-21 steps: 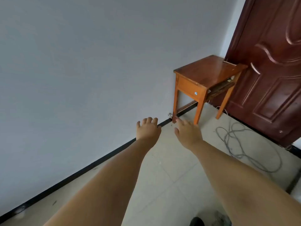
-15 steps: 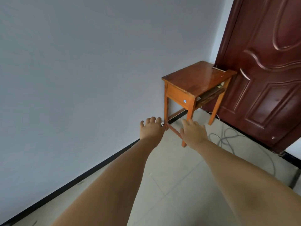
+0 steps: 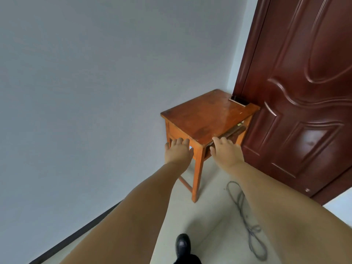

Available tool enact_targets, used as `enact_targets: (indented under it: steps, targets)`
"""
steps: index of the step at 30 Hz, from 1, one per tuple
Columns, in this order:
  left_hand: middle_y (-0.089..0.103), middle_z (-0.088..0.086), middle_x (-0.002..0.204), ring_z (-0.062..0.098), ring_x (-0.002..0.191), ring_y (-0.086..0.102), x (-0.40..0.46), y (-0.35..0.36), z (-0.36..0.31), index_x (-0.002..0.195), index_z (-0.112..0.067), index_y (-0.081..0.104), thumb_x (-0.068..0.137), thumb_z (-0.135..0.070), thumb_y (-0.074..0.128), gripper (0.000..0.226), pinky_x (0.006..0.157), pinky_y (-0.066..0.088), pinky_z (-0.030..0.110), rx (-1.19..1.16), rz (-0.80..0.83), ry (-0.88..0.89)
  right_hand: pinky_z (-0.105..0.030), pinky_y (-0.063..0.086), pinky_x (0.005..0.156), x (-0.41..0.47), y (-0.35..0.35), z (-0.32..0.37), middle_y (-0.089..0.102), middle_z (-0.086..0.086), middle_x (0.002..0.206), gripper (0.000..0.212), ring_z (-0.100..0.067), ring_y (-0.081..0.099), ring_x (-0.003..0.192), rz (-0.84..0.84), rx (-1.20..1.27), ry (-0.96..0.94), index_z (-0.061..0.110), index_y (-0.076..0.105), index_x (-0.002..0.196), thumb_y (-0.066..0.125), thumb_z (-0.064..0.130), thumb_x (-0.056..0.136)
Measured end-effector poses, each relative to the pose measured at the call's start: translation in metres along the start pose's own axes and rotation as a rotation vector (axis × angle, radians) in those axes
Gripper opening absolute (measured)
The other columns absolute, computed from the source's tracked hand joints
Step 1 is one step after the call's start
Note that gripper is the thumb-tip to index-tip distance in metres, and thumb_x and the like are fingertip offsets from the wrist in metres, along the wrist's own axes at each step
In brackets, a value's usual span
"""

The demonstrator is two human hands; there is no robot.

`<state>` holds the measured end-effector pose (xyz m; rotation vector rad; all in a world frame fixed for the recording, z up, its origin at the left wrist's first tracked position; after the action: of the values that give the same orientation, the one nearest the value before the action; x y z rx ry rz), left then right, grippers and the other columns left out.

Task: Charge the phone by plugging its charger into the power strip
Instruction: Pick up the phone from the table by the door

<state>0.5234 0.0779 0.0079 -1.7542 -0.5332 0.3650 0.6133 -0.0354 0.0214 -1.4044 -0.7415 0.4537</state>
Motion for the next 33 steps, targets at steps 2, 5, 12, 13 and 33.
enact_targets:
  steps: [2,5,12,13,33]
  targets:
    - [0.046,0.009,0.141,0.029,0.132,0.036,0.050,0.008,-0.006,0.135,-0.017,0.039,0.098,-0.035,0.034,0.042,0.113,0.020,0.050,-0.020,-0.007,0.004,-0.042,0.044,0.086,0.043,0.010,-0.018,0.060,-0.009,0.117,0.037,-0.027,0.057,0.107,-0.009,0.004,0.010,0.016,0.044,0.129,0.036,0.035,0.097]
    - [0.047,0.010,0.138,0.030,0.131,0.036,0.131,0.015,-0.017,0.133,-0.016,0.040,0.097,-0.032,0.036,0.040,0.113,0.022,0.052,-0.022,0.002,0.034,-0.043,0.044,0.090,0.116,0.028,-0.051,0.059,-0.008,0.122,0.041,-0.026,0.056,0.111,0.016,-0.004,0.033,0.017,0.040,0.134,0.034,0.036,0.098]
    - [0.044,0.010,0.142,0.030,0.134,0.034,0.273,0.023,-0.060,0.136,-0.017,0.038,0.098,-0.032,0.037,0.041,0.112,0.024,0.049,0.012,0.026,0.132,-0.041,0.045,0.083,0.243,0.051,-0.128,0.059,-0.007,0.121,0.042,-0.026,0.058,0.106,0.016,-0.016,0.089,0.018,0.041,0.133,0.036,0.038,0.096]
    - [0.043,0.010,0.143,0.031,0.135,0.033,0.294,0.028,-0.065,0.137,-0.017,0.037,0.098,-0.031,0.037,0.041,0.113,0.023,0.049,0.010,0.036,0.133,-0.041,0.045,0.084,0.262,0.058,-0.139,0.059,-0.007,0.123,0.043,-0.026,0.058,0.108,0.031,-0.016,0.096,0.018,0.040,0.134,0.036,0.038,0.096]
    - [0.037,0.007,0.149,0.028,0.139,0.028,0.591,0.188,-0.147,0.142,-0.020,0.033,0.098,-0.038,0.038,0.048,0.114,0.022,0.047,-0.071,0.219,-0.146,-0.042,0.043,0.088,0.544,0.217,-0.348,0.057,-0.008,0.122,0.040,-0.026,0.055,0.110,0.294,0.016,-0.006,0.017,0.042,0.131,0.032,0.037,0.097]
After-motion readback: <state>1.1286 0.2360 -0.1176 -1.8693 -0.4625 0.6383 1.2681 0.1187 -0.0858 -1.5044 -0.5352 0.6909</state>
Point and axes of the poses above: each hand's wrist, its own x-axis towards the middle knuckle, its own y-axis out of the palm, z = x × y, the point moved 10 cm from there along x, towards the middle knuckle
